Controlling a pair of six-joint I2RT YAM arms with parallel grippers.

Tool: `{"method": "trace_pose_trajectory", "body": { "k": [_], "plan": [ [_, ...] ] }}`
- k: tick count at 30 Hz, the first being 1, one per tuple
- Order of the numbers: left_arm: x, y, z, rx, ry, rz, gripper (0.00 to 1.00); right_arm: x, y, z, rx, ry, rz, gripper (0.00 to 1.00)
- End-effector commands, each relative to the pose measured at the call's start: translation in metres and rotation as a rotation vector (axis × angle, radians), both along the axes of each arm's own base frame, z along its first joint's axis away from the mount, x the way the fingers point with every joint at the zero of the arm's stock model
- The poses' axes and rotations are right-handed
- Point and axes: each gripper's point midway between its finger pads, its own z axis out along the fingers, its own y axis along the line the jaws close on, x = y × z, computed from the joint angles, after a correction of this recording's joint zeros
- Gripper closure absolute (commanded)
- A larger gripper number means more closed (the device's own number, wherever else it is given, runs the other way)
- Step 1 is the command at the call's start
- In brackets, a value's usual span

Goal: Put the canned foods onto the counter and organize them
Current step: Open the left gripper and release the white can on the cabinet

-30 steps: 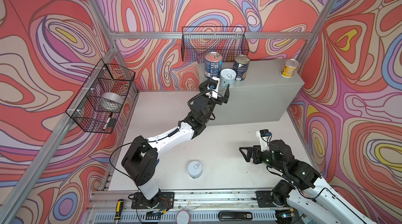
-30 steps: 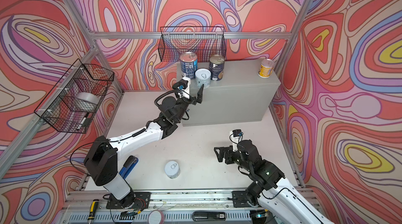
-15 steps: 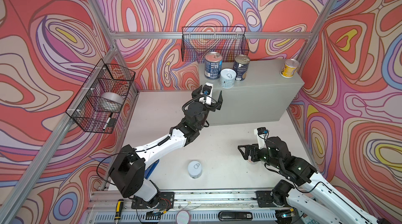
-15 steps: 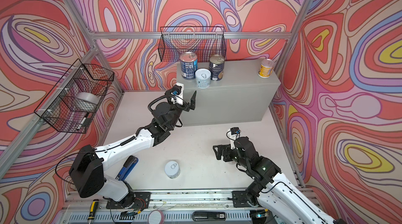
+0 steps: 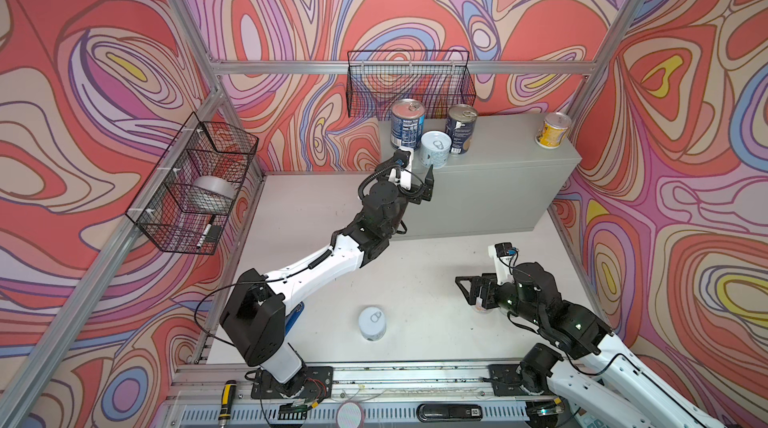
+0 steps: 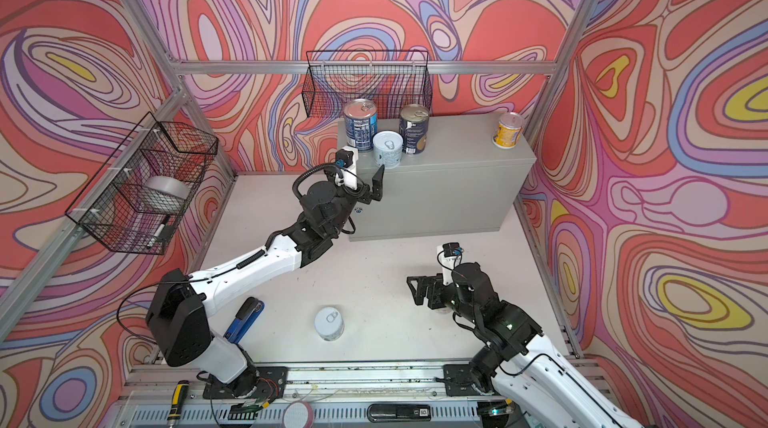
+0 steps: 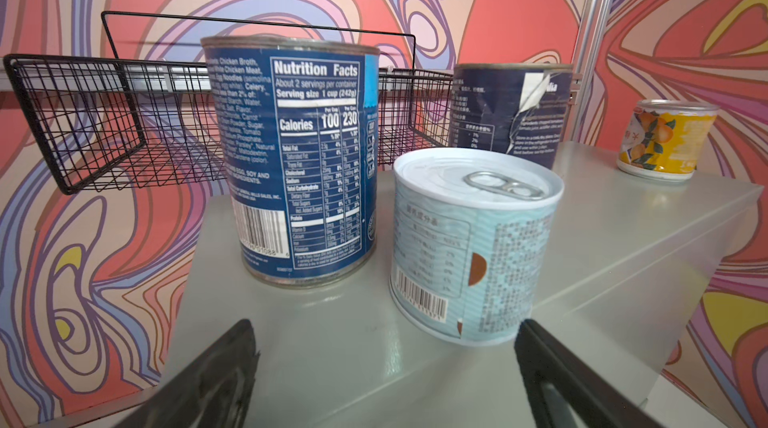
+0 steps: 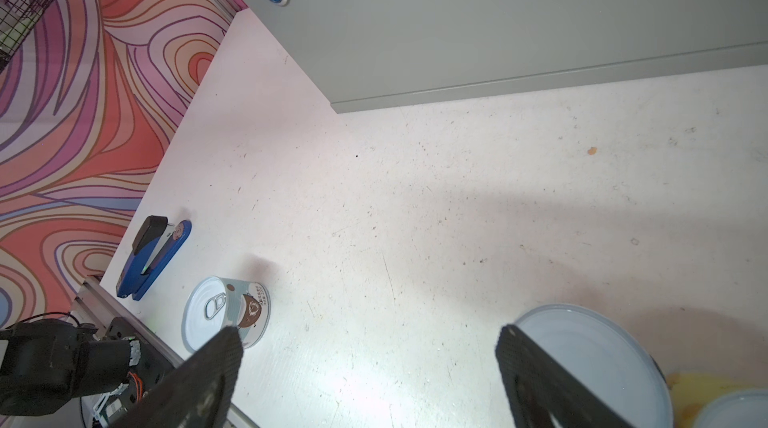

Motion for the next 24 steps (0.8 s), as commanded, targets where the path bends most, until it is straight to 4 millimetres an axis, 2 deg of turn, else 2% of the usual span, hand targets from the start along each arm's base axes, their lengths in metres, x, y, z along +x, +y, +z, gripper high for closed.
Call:
{"method": "trace_pose_trajectory", "body": {
  "k": [1,17,20,24],
  "plan": [
    [0.009,-0.007,-0.014,0.002,0.051,0.012,0.0,-0.001,-0.002,0.002,0.001,-0.004,-0.005,0.01],
    [0.032,-0.018,-0.018,0.095,0.044,0.066,0.0,-0.002,-0.006,0.0,-0.016,-0.009,-0.014,0.01],
    [0.029,-0.019,-0.019,0.104,0.055,0.05,0.0,-0.002,-0.007,-0.001,-0.018,-0.007,-0.014,0.01],
    [0.014,-0.011,-0.014,0.101,0.045,0.051,0.0,-0.002,-0.007,-0.001,-0.016,-0.011,-0.014,0.02]
  ]
}}
